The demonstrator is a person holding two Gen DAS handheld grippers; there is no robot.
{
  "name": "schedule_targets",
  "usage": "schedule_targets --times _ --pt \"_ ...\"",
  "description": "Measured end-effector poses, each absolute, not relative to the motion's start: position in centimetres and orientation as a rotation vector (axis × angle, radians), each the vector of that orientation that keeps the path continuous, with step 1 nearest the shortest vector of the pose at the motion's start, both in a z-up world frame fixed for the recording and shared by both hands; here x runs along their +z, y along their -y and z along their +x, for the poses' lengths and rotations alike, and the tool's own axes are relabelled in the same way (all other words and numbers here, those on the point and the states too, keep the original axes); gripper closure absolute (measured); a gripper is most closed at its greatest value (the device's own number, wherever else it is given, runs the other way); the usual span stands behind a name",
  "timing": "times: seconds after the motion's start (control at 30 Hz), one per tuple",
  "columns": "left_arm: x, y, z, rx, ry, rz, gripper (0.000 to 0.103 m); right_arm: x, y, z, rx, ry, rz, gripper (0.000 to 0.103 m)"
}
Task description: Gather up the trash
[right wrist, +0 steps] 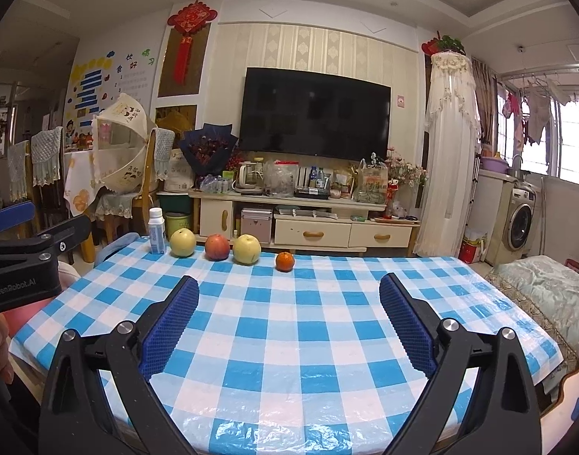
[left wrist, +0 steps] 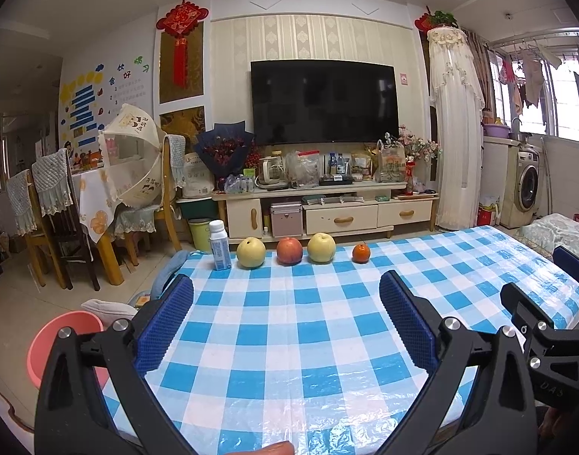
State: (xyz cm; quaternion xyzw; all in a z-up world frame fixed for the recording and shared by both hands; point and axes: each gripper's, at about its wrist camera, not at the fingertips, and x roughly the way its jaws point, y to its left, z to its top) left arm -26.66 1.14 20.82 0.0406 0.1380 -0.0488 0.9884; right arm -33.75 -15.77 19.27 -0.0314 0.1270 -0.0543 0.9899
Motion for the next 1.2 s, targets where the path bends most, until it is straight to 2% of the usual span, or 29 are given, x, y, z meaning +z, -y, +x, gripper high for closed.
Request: schedule_targets --times 1.2 --pt "19.7 -1.7 -24.6 -0.075 -0.312 0.073 0.004 18.9 16.2 -33.3 -0.11 -0.273 -0.057 0.008"
